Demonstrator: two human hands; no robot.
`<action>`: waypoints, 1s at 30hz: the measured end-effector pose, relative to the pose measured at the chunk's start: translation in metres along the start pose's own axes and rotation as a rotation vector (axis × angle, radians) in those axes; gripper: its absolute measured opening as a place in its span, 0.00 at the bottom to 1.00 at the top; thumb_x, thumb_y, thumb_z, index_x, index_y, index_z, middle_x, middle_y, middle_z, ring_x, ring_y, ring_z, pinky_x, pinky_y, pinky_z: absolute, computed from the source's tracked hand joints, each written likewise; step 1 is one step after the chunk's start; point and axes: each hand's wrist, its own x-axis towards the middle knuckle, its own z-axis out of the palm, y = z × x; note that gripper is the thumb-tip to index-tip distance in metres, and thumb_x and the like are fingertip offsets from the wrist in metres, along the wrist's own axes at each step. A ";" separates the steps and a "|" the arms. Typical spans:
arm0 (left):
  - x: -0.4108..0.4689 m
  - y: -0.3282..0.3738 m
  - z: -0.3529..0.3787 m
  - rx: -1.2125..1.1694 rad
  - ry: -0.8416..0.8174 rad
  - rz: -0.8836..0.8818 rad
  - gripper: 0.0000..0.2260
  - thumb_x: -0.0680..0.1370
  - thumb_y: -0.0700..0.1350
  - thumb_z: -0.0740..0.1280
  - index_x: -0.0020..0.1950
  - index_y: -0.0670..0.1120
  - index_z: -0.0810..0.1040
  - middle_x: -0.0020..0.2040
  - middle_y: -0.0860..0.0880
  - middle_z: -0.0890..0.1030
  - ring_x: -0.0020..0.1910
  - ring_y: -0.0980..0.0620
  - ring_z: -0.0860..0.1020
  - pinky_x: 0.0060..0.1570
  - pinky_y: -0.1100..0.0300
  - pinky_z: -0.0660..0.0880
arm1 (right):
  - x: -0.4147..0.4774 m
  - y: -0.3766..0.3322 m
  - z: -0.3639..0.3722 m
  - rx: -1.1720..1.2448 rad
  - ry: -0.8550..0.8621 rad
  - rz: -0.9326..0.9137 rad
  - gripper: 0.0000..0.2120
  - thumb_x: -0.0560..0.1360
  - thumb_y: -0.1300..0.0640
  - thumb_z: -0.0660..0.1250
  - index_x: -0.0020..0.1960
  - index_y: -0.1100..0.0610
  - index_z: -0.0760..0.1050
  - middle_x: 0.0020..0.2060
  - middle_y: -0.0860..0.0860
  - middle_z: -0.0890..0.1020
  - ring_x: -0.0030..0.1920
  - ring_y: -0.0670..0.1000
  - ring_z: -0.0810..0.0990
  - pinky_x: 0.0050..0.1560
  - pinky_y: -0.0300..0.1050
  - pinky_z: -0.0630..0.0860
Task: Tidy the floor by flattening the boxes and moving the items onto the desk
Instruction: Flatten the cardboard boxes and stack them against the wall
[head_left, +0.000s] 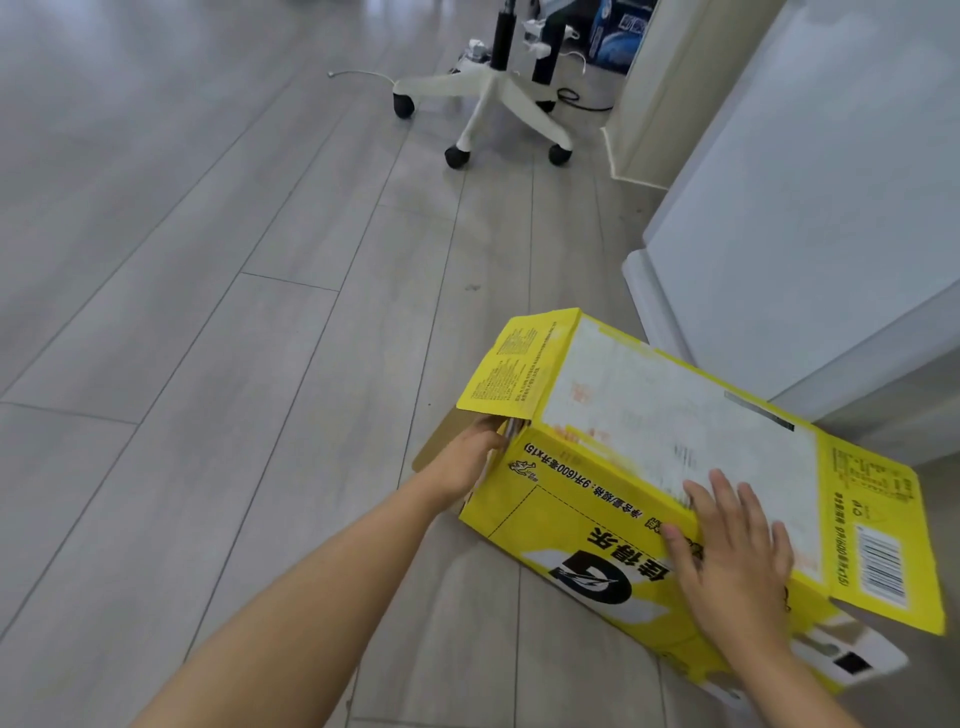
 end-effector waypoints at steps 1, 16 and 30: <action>0.003 -0.001 -0.002 -0.027 -0.015 -0.042 0.25 0.76 0.45 0.59 0.74 0.49 0.70 0.75 0.51 0.70 0.73 0.50 0.67 0.74 0.49 0.62 | 0.000 0.000 0.000 0.004 0.001 0.001 0.30 0.77 0.33 0.47 0.72 0.46 0.64 0.77 0.48 0.61 0.78 0.54 0.54 0.74 0.63 0.52; -0.029 -0.031 -0.041 0.038 0.153 0.005 0.30 0.71 0.55 0.76 0.69 0.52 0.70 0.66 0.52 0.76 0.66 0.53 0.75 0.66 0.50 0.72 | -0.005 0.000 -0.007 -0.029 -0.080 -0.009 0.29 0.77 0.32 0.45 0.74 0.42 0.60 0.78 0.45 0.58 0.79 0.52 0.51 0.74 0.62 0.51; -0.174 -0.059 -0.003 0.108 0.604 -0.003 0.11 0.73 0.65 0.66 0.51 0.63 0.79 0.46 0.56 0.86 0.46 0.54 0.84 0.47 0.44 0.81 | -0.013 -0.045 -0.031 -0.015 -0.049 0.053 0.33 0.76 0.28 0.41 0.75 0.40 0.61 0.76 0.48 0.63 0.77 0.56 0.56 0.73 0.62 0.53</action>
